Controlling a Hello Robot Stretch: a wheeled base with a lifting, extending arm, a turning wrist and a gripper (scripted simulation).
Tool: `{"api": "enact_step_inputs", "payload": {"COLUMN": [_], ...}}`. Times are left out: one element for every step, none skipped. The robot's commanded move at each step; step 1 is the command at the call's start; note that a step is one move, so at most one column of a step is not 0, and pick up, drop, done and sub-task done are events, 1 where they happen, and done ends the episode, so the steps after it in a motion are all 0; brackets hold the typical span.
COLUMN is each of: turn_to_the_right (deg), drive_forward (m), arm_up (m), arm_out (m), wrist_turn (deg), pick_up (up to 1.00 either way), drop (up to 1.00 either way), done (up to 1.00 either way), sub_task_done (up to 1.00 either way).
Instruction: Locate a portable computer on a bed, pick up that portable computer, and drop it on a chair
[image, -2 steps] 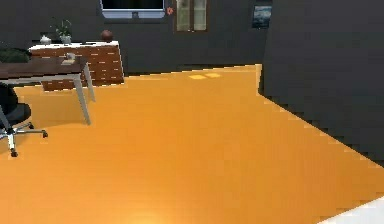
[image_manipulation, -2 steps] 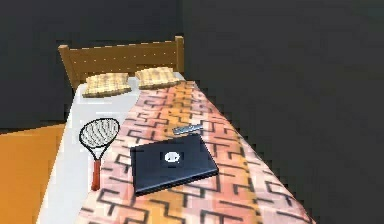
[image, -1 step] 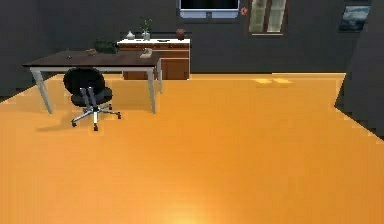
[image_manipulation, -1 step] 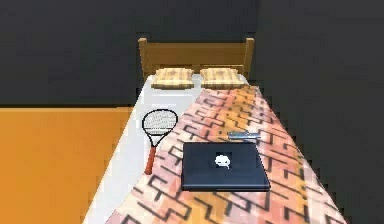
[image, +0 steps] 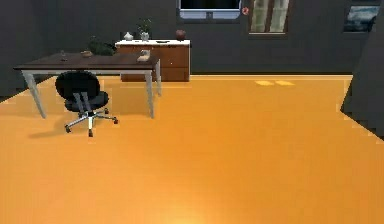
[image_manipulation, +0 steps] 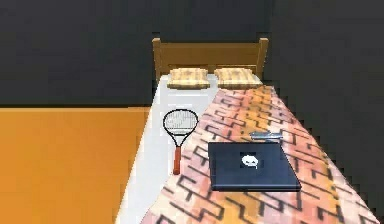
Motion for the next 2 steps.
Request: {"api": "enact_step_inputs", "payload": {"turn_to_the_right": [18.0,0.0], "drive_forward": [0.00,0.00], "arm_up": [0.00,0.50], "arm_out": [0.00,0.00], "wrist_turn": [0.0,0.0], "pick_up": [0.00,0.00], "drop": [0.00,0.00], "done": [0.00,0.00], "sub_task_done": [0.00,0.00]}}
